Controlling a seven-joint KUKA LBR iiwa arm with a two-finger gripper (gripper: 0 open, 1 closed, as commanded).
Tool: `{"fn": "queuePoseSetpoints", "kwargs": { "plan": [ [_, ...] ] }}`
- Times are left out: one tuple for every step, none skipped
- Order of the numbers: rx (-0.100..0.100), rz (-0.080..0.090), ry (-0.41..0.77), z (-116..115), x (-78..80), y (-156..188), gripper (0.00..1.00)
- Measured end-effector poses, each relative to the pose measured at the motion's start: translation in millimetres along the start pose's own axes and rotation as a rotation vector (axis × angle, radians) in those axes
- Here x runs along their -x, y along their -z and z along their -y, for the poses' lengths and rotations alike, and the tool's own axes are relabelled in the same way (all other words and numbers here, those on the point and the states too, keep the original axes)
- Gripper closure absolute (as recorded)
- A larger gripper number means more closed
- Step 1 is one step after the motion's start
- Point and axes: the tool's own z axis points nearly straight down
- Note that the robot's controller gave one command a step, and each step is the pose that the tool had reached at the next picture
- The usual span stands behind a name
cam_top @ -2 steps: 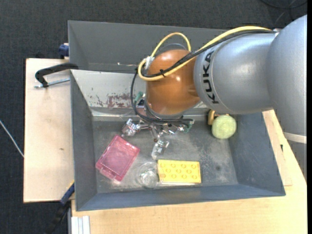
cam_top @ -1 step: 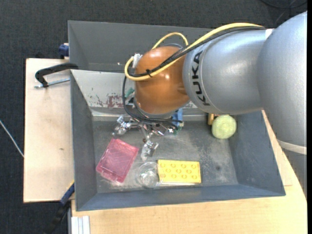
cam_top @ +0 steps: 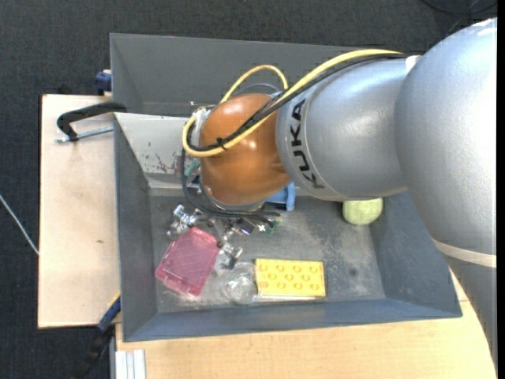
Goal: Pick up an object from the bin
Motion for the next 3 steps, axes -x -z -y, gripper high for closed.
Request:
{"fn": "queuePoseSetpoints", "kwargs": {
  "plan": [
    [0.003,-0.03,0.111,-1.0,22.9,-38.8,1.0],
    [0.003,-0.03,0.111,-0.8,22.9,-38.8,1.0],
    [0.001,-0.002,0.13,-45.1,6.0,62.5,1.0]
  ]
}}
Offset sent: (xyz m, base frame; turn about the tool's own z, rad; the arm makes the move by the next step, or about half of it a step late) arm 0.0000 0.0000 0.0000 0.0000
